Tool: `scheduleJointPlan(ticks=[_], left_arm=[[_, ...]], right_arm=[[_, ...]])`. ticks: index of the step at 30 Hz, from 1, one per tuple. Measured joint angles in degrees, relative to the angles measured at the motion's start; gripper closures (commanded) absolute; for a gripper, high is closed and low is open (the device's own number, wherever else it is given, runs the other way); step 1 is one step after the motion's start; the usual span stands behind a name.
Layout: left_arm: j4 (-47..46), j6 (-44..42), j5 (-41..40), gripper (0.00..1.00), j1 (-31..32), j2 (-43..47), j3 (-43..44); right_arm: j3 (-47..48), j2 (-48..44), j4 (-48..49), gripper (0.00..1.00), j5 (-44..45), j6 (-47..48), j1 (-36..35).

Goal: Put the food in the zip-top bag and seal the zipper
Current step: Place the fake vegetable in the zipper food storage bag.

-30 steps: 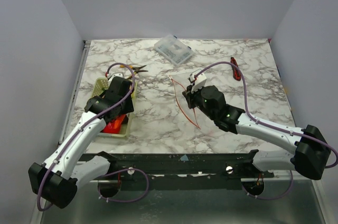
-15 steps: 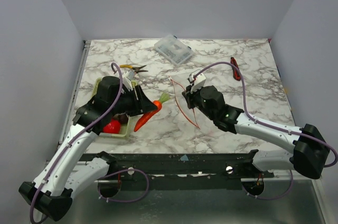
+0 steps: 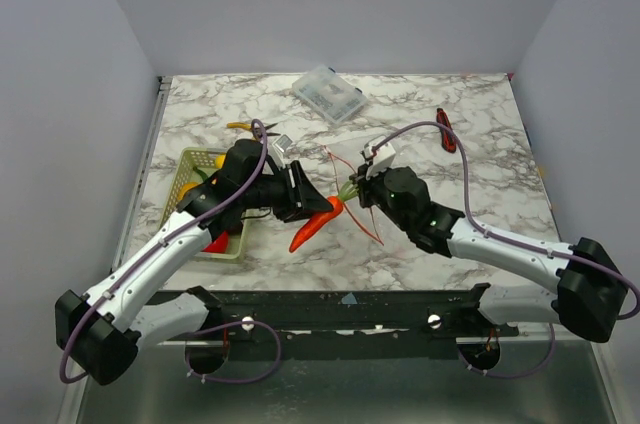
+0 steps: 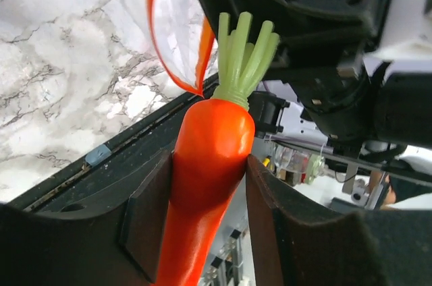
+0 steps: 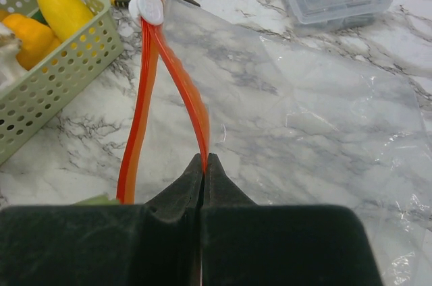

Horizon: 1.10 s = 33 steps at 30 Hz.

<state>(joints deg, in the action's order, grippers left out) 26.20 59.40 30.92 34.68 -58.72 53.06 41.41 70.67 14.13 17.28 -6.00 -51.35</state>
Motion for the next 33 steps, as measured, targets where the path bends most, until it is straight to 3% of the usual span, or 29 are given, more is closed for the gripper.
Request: scheduleJointPlan(ticks=[16, 23, 33], left_arm=[[-3.0, 9.6, -5.1, 1.00, 0.3, -6.3, -0.3], [-0.7, 13.9, -11.8, 1.00, 0.5, -6.6, 0.5], [-1.2, 14.4, -14.4, 1.00, 1.4, -7.2, 0.5]], right_arm=[[-0.8, -1.6, 1.5, 1.00, 2.1, -1.9, 0.4], [0.0, 0.6, 1.0, 1.00, 4.6, -6.3, 0.2], [5.5, 1.6, -3.9, 1.00, 5.8, -12.5, 0.1]])
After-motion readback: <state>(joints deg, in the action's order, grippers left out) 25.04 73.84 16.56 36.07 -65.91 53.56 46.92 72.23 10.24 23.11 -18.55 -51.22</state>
